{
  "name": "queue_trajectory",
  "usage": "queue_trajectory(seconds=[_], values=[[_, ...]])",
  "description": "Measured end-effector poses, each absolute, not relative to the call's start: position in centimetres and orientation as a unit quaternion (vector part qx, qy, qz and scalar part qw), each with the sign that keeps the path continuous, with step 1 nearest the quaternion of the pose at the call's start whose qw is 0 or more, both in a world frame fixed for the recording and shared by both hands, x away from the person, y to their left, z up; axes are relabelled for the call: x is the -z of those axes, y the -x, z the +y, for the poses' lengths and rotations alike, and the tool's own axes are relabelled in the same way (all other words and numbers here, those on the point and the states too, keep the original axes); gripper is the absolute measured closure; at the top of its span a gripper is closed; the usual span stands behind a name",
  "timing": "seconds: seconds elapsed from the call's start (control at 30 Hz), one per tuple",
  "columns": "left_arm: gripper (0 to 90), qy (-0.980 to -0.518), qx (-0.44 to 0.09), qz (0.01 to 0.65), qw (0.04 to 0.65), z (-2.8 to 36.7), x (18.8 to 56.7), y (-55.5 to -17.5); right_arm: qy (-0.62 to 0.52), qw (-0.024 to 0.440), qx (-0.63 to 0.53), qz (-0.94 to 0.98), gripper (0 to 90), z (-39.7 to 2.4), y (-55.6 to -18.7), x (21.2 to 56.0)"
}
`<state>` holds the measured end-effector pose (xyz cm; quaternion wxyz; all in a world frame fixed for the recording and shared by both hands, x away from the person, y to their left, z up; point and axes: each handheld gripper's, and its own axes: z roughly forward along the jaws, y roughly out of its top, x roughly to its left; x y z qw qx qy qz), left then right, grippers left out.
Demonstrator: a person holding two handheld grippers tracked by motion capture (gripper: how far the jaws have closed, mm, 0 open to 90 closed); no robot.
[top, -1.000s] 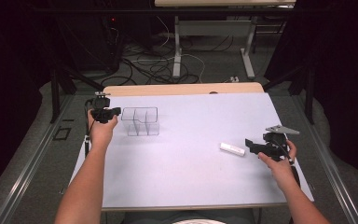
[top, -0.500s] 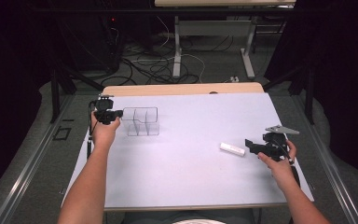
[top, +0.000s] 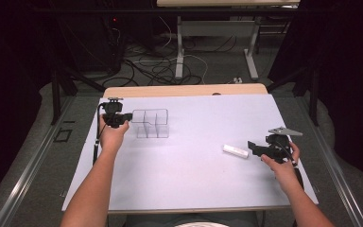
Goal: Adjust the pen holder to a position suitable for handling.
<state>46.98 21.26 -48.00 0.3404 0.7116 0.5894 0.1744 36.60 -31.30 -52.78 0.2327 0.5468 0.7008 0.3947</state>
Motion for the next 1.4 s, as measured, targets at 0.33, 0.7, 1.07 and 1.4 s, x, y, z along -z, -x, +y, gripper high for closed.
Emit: queue_trajectory(seconds=[0.33,0.7,1.07,1.4], values=[[90.0,-0.703,-0.161,0.589,0.365,19.8,48.3,-46.4,-0.548,0.230,-0.396,0.700,18.3,-31.2,-36.6,52.9],[90.0,-0.715,-0.148,0.570,0.376,17.0,48.5,-45.9,-0.550,0.228,-0.395,0.700,18.3,-31.2,-36.6,52.9],[90.0,-0.716,-0.140,0.559,0.393,14.0,48.7,-46.1,-0.548,0.227,-0.396,0.701,18.3,-31.1,-36.6,52.9],[90.0,-0.721,-0.131,0.549,0.402,11.3,48.9,-46.2,-0.548,0.226,-0.397,0.701,18.3,-31.2,-36.6,52.9]])
